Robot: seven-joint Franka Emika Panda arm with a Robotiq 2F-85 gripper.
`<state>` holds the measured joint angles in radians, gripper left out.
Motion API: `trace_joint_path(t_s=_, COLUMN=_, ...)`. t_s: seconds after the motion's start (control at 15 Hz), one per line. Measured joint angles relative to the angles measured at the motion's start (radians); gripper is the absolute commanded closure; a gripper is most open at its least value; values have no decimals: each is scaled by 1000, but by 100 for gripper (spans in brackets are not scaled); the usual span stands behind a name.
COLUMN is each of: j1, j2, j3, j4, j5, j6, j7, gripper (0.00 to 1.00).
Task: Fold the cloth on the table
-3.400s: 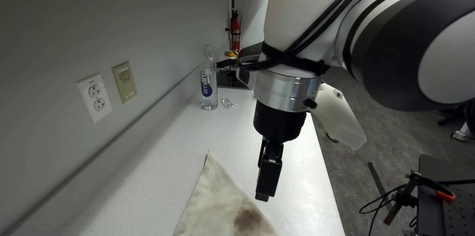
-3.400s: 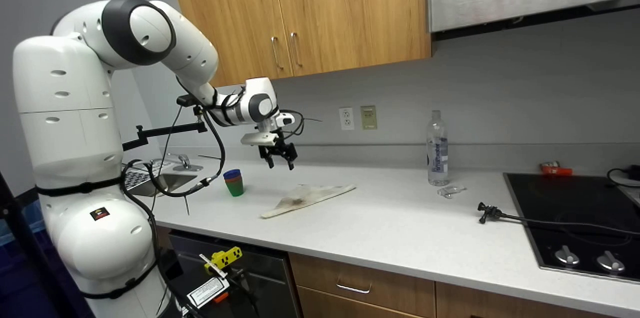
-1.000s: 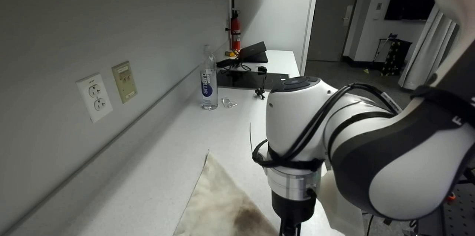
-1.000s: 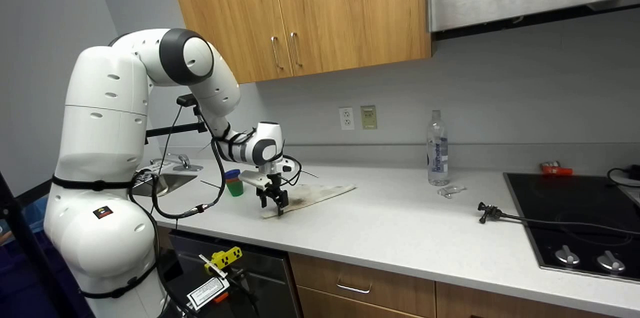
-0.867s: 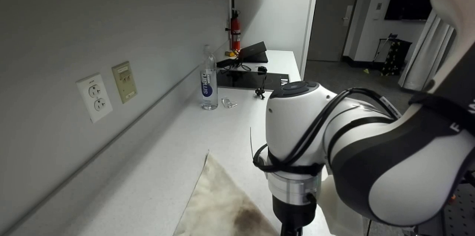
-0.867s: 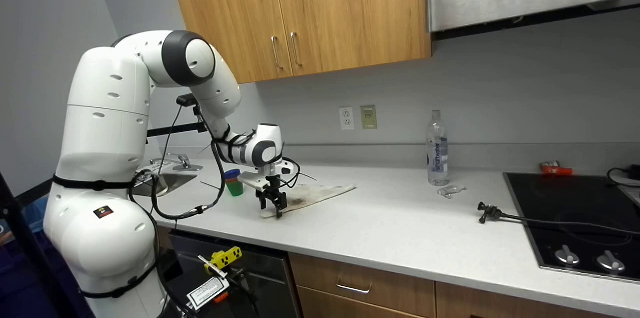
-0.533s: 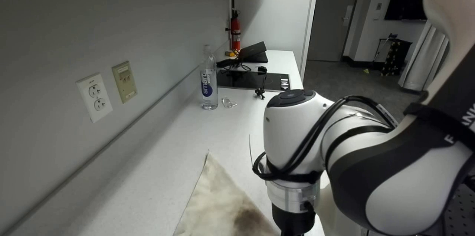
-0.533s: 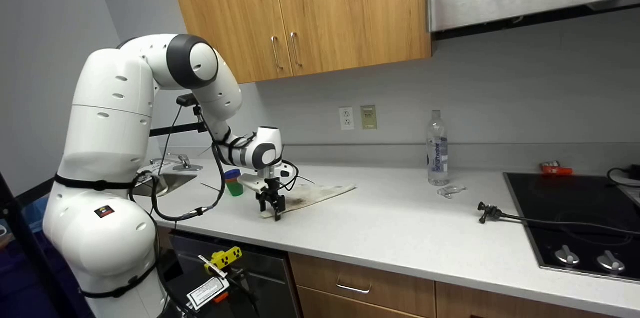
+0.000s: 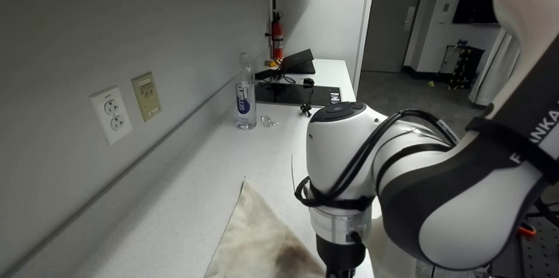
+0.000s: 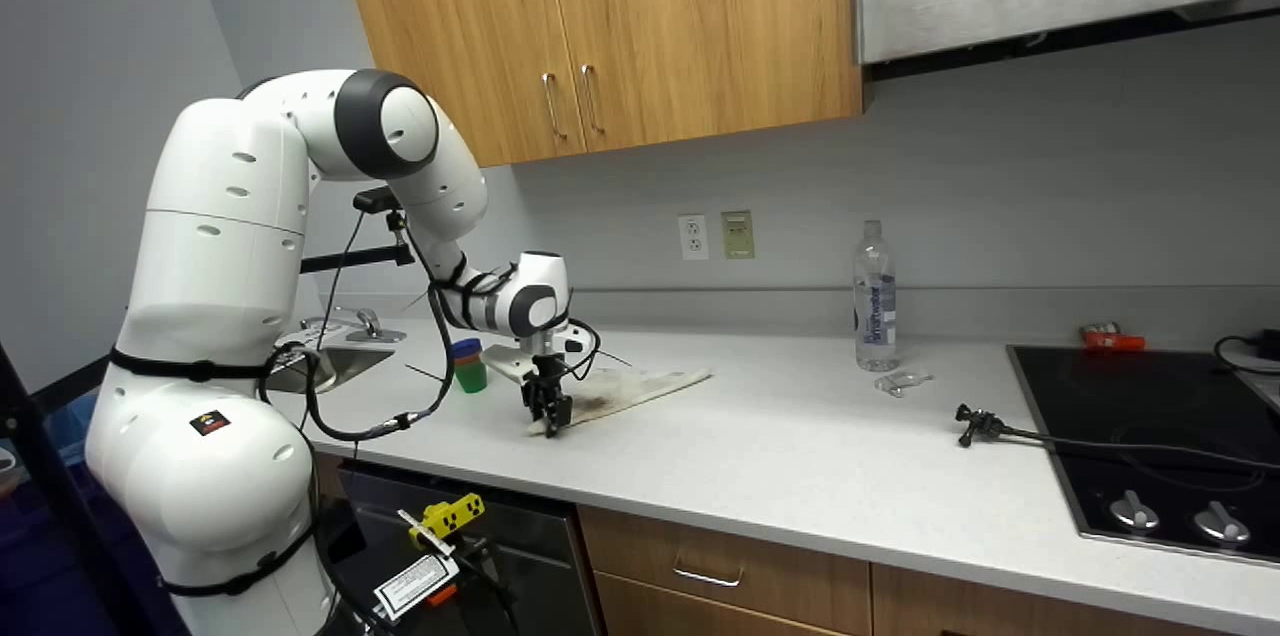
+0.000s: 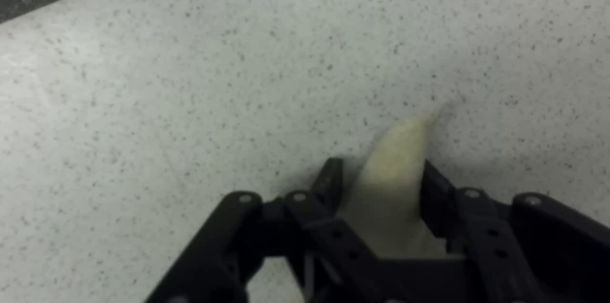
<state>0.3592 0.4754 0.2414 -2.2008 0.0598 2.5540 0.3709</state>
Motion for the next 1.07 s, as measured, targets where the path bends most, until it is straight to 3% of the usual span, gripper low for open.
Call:
trace_joint_path(t_s=0.07, j1=1, j2=0, j3=-1, j4=3, j5=0, j6=-4, j7=9, gripper=97)
trace_joint_path(t_s=0.13, j1=1, j2=-1, j3=-2, j4=6, j5=0, j6=-10, j7=19, gripper=100)
trace_joint_path(t_s=0.47, j1=1, j2=-28, j3=-3, j4=6, j5=1, j6=-101, j7=58, gripper=99)
trace_joint_path(t_s=1.07, j1=16, j2=-162, j3=47, j4=-47, j5=55, j6=-424, j7=20, gripper=99)
